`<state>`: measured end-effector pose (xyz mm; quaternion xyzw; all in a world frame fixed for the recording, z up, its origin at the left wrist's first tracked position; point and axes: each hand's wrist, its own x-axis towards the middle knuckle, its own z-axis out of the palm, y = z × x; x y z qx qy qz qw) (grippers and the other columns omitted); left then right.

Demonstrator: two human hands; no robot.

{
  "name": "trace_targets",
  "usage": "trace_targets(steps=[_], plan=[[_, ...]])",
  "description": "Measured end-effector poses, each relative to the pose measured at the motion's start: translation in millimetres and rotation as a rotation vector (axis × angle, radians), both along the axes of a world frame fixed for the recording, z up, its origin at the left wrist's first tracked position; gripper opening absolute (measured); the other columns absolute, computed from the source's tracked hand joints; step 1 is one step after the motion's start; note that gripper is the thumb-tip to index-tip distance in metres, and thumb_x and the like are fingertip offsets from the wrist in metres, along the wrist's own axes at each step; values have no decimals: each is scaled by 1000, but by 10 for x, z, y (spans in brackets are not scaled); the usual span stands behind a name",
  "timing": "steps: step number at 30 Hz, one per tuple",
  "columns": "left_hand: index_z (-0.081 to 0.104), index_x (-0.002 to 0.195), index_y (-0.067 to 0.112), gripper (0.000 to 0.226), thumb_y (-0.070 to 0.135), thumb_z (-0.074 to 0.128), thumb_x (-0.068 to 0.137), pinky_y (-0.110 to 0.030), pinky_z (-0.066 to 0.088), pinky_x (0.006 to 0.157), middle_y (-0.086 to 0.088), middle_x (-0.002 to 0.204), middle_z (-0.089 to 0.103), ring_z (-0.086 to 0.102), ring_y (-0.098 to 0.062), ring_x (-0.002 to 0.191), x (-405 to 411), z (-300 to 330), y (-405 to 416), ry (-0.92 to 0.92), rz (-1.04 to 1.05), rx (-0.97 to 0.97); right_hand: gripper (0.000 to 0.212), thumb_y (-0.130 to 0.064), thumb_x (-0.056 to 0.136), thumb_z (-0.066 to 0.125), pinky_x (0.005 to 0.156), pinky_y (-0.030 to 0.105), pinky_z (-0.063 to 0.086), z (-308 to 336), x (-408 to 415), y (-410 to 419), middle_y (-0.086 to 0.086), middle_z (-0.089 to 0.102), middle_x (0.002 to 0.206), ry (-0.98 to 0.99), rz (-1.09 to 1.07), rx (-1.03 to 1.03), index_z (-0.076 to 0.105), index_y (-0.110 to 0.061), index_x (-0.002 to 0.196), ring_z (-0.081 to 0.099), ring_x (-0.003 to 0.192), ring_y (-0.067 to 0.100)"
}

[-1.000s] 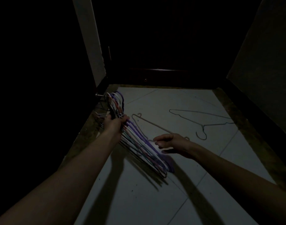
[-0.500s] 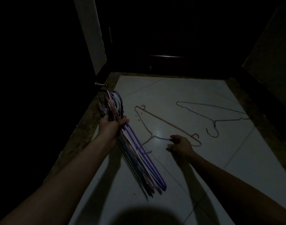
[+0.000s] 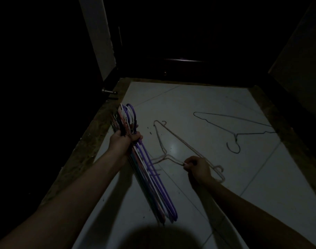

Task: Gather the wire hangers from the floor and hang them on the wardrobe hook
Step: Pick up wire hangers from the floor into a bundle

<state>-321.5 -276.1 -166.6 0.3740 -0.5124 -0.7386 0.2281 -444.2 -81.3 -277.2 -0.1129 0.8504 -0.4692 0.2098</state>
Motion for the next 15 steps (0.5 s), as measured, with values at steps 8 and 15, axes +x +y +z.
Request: trace_targets(steps=[8,15], plan=[[54,121,-2,38,-10,57,84,-18,53,50,-7,79,63,63,-16,66,-79,368,94,66,32,62,12,2,85,60,53,15,43,786,-38,-87,3,58,73,-207,-112,-321,65,-1,96,51,65,13],[53,119,-13,42,-14,61,78,-20,52,48,-11,75,64,63,-17,57,-148,495,438,63,-4,108,13,-9,88,61,73,28,40,1371,138,-27,-2,59,83,-400,-1,-430,62,-10,101,52,77,11]])
